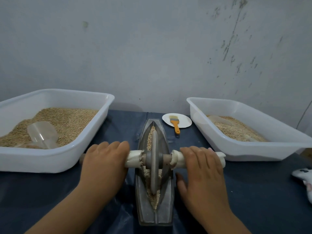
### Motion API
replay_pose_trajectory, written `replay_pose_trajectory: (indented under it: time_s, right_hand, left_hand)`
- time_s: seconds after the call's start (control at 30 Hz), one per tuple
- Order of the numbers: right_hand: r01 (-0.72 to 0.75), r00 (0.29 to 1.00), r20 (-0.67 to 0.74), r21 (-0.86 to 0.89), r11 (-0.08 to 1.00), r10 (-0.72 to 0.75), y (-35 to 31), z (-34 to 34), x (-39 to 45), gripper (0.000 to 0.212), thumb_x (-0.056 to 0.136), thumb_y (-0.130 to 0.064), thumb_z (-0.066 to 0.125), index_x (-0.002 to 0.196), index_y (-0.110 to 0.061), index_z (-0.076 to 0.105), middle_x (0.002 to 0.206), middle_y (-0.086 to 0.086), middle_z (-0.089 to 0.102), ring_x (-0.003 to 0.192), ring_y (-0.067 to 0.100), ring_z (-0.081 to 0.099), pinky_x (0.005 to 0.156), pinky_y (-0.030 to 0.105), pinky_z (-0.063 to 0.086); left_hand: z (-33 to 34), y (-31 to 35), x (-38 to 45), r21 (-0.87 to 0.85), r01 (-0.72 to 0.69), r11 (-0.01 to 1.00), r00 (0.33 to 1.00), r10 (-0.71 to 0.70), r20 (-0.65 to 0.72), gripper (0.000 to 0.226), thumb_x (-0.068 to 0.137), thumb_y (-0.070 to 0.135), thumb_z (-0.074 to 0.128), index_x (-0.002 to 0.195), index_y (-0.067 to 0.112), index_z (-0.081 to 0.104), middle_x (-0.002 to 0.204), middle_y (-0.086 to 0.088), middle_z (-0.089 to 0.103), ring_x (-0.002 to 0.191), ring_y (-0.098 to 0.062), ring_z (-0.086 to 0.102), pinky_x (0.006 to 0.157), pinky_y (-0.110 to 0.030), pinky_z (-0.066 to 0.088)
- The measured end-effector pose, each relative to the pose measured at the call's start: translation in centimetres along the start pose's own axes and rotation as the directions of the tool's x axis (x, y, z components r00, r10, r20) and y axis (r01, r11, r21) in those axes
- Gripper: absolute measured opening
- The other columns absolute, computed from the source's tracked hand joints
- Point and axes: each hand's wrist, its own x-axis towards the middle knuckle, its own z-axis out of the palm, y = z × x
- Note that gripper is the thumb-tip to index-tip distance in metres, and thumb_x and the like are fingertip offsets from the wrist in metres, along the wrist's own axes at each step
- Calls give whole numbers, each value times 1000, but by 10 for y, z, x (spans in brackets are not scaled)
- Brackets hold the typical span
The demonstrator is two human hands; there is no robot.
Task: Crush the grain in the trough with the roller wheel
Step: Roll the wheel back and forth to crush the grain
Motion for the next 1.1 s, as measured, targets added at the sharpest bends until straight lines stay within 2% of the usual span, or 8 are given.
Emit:
replay_pose_trajectory:
  time_s: [0.2,0.33,0.53,0.63,0.77,0.83,0.97,1.1]
  right_hand:
    - [-5,994,112,-33,999,8,5,1,5,76,57,-21,85,127,-14,55,121,5,56,117,26,47,114,42,21]
    - [-62,970,232,-30,998,67,-1,-1,26,67,73,-28,73,135,-19,48,132,1,47,127,25,41,121,40,11]
    - [3,999,49,7,1000,-3,-2,-4,-3,76,59,-28,81,129,-14,53,123,4,53,120,28,48,115,49,20]
    - [23,997,72,-22,1000,-21,-1,-5,0,77,59,-30,81,129,-13,53,123,5,54,120,29,49,115,49,19]
    - [-10,968,249,-71,997,27,-2,-3,28,70,78,-36,67,141,-21,39,139,0,40,132,23,34,122,38,-2]
    - [-6,969,247,-70,998,23,-2,-2,34,68,83,-38,60,143,-25,32,142,-3,34,134,19,28,121,36,-7]
    - [-49,986,163,5,999,48,-6,-8,9,73,63,-27,81,129,-14,54,124,4,53,121,29,48,117,47,17]
    - [24,998,54,-7,1000,-24,-7,-12,-6,78,60,-31,81,131,-13,52,124,5,54,123,30,50,113,50,21]
  left_hand:
    - [4,1,11,53,0,999,1000,-1,14,35,57,9,77,62,18,44,52,2,45,47,-22,40,52,-29,23]
    - [9,2,20,71,49,996,999,-51,18,32,62,11,77,64,19,46,54,3,48,51,-22,43,52,-28,18]
    - [4,1,-5,-17,6,1000,999,-7,-47,40,55,9,80,64,19,42,54,3,40,50,-19,34,53,-29,21]
    - [7,-1,-3,-5,21,1000,1000,-21,-19,39,57,11,80,64,20,42,54,4,41,49,-19,34,53,-29,21]
    - [11,2,17,46,67,997,997,-69,27,31,72,15,71,69,21,42,59,4,48,56,-21,45,56,-31,23]
    - [11,2,20,40,83,996,996,-84,24,27,77,18,66,72,23,40,64,4,49,61,-21,45,58,-31,24]
    - [3,2,1,-6,31,999,999,-32,-15,38,58,8,78,64,18,43,54,1,42,49,-23,37,52,-30,21]
    - [5,0,-9,-6,35,999,999,-35,-6,42,55,12,81,63,20,40,54,4,39,48,-21,35,50,-29,20]
